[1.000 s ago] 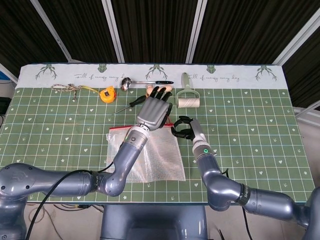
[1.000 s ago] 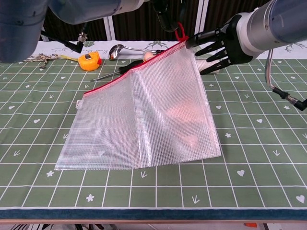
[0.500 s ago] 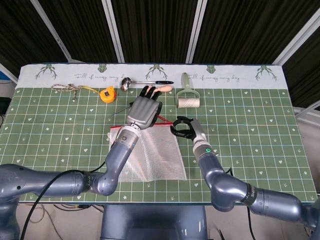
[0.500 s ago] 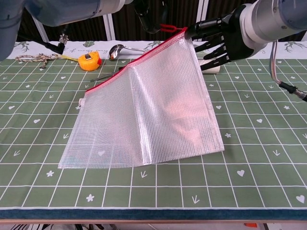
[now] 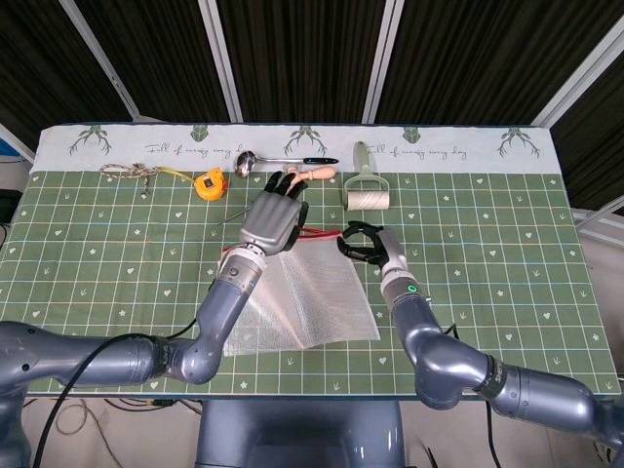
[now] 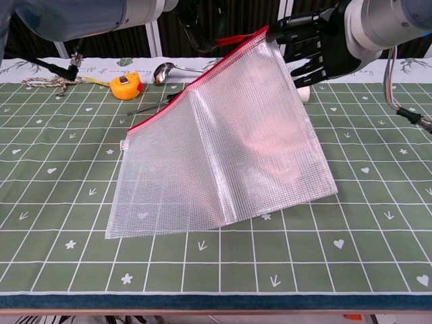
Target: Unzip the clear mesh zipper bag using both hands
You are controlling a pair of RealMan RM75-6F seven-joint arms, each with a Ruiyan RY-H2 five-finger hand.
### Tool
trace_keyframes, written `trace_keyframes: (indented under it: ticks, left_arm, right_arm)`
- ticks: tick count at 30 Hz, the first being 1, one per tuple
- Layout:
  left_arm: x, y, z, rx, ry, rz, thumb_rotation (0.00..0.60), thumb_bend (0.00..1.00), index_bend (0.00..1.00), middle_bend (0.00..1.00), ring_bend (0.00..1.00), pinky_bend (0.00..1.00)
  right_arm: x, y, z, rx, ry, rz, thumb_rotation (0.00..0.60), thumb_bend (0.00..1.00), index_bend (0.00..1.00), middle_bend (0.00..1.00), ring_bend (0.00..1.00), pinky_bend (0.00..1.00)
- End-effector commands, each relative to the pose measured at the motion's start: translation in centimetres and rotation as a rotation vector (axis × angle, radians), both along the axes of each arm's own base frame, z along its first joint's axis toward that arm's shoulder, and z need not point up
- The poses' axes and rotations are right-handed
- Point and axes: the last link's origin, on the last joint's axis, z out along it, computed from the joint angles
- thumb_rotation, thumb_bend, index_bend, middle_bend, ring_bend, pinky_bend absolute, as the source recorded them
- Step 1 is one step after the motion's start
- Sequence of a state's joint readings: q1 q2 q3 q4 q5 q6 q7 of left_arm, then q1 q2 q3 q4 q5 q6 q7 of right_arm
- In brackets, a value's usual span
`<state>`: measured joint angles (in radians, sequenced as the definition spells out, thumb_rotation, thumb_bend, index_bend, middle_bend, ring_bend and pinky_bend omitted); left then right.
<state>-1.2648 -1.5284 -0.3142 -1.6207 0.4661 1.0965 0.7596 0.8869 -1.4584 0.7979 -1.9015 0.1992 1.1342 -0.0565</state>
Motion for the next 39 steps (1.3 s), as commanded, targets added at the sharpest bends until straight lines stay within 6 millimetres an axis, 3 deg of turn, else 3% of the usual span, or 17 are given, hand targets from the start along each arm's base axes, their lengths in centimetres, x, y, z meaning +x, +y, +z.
trace_keyframes:
  ticks: [1, 13, 20, 28, 39]
  left_arm:
    - [-0.4, -0.1, 0.2, 0.000, 0.002, 0.006, 0.600, 0.46, 0.60, 0.14, 0.00, 0.00]
    - [-2.8, 0.0, 1.5, 0.013, 0.005, 0.049, 0.600, 0.46, 0.61, 0.14, 0.00, 0.00]
    - [-4.9, -0.2, 3.8, 0.040, -0.011, 0.075, 0.600, 0.46, 0.61, 0.14, 0.00, 0.00]
    - [-8.0, -1.2, 7.8, 0.064, -0.005, 0.083, 0.600, 0.46, 0.61, 0.14, 0.00, 0.00]
    - [-10.0, -1.3, 9.9, 0.090, 0.006, 0.108, 0.600, 0.46, 0.61, 0.14, 0.00, 0.00]
  right_arm:
    - [-0.2, 0.0, 0.2, -0.006, -0.003, -0.008, 0.600, 0.55, 0.66, 0.19, 0.07, 0.27]
    - [-0.6, -0.6, 1.4, -0.053, 0.005, -0.031, 0.600, 0.55, 0.66, 0.19, 0.07, 0.27]
    - [-1.9, -0.9, 1.9, -0.067, 0.037, -0.052, 0.600, 0.55, 0.66, 0.19, 0.07, 0.27]
    - [-3.5, -1.2, 2.0, -0.074, 0.062, -0.081, 0.600, 0.55, 0.66, 0.19, 0.07, 0.27]
    - [-4.2, -1.5, 2.4, -0.087, 0.076, -0.093, 0.600, 0.56, 0.66, 0.19, 0.07, 0.27]
